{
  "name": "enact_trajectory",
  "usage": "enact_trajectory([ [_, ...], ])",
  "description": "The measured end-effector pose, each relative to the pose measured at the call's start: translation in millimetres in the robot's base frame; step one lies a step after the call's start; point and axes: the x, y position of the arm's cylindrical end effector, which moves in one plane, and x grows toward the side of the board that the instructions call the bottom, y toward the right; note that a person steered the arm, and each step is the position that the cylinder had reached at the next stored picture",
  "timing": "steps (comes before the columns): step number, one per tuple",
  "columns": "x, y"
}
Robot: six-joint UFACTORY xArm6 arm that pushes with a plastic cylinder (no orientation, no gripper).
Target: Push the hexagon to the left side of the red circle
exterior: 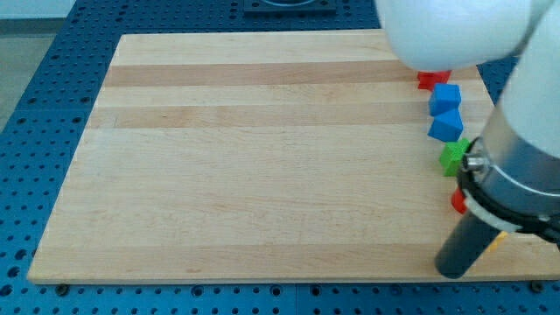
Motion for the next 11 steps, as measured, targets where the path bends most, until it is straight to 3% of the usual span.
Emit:
enact_trajectory([
  [3,0,62],
  [5,-11,63],
  [8,-32,27],
  [11,-92,-3],
])
